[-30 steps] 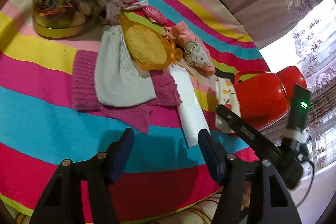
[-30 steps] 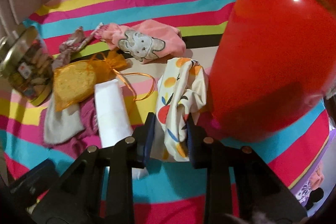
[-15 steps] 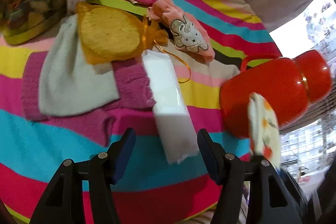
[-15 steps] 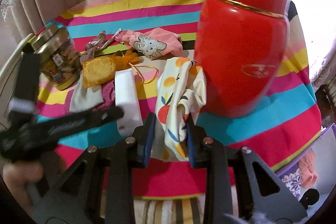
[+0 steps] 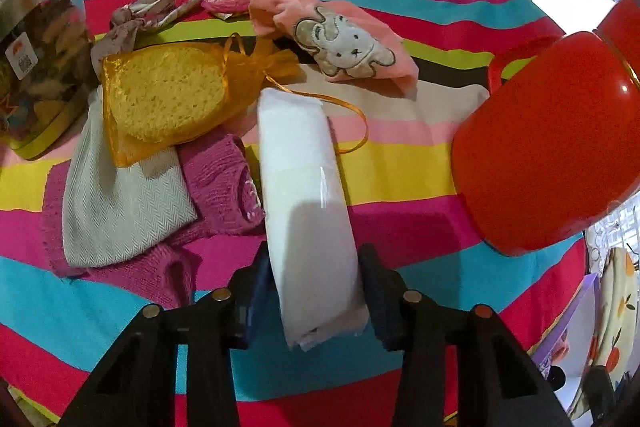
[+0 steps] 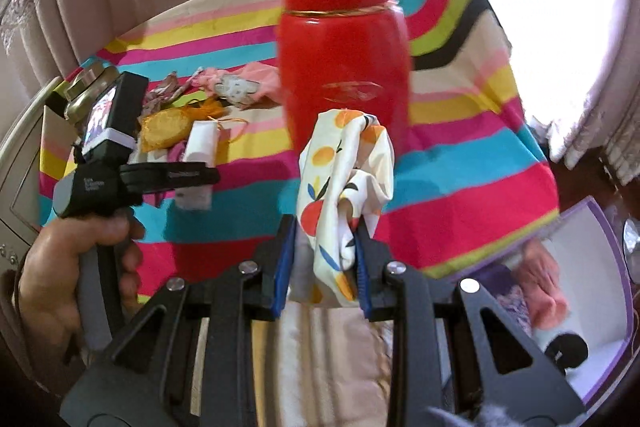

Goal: Organize soft objects
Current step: 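Carry the white towel with the left tool while the right tool carries the fruit-print cloth to the box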

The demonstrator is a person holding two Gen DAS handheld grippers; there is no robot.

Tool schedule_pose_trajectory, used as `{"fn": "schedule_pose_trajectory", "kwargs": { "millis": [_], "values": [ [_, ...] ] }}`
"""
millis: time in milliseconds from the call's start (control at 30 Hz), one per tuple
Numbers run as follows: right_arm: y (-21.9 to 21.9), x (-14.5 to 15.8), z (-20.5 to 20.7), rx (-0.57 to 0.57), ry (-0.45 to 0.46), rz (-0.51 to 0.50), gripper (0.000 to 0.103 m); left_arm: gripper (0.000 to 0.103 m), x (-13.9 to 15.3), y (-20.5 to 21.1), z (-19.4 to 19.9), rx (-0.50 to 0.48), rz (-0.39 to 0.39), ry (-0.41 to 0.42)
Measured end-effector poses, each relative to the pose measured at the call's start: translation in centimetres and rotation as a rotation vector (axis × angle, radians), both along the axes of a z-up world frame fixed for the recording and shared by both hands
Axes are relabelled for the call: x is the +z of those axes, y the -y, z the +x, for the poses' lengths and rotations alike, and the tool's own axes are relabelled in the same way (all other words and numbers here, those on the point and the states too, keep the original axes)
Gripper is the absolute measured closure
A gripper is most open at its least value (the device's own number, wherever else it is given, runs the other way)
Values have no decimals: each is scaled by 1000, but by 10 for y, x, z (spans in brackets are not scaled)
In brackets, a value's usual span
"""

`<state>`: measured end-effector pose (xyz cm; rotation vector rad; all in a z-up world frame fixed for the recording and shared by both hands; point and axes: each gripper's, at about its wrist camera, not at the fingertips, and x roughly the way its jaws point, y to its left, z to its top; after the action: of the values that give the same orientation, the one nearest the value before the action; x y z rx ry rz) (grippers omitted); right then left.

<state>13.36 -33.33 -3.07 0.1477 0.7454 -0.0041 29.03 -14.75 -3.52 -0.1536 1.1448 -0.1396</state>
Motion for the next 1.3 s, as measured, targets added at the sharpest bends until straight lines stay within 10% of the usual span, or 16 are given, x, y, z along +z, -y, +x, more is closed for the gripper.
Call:
{"fn": "schedule_pose_trajectory", "kwargs": {
  "millis": [600,900,1300],
  "values": [
    [115,-3,-73,-223,-36,-3,72,63,63,8,-77,-55,-152,117],
    [187,-9,-110,-393,-60,5,72,63,108,75,-136,-282,-229,179],
    [255,15,-157,-547,7,12,72,63,99,230,-208,-716,-213,118]
  ]
}}
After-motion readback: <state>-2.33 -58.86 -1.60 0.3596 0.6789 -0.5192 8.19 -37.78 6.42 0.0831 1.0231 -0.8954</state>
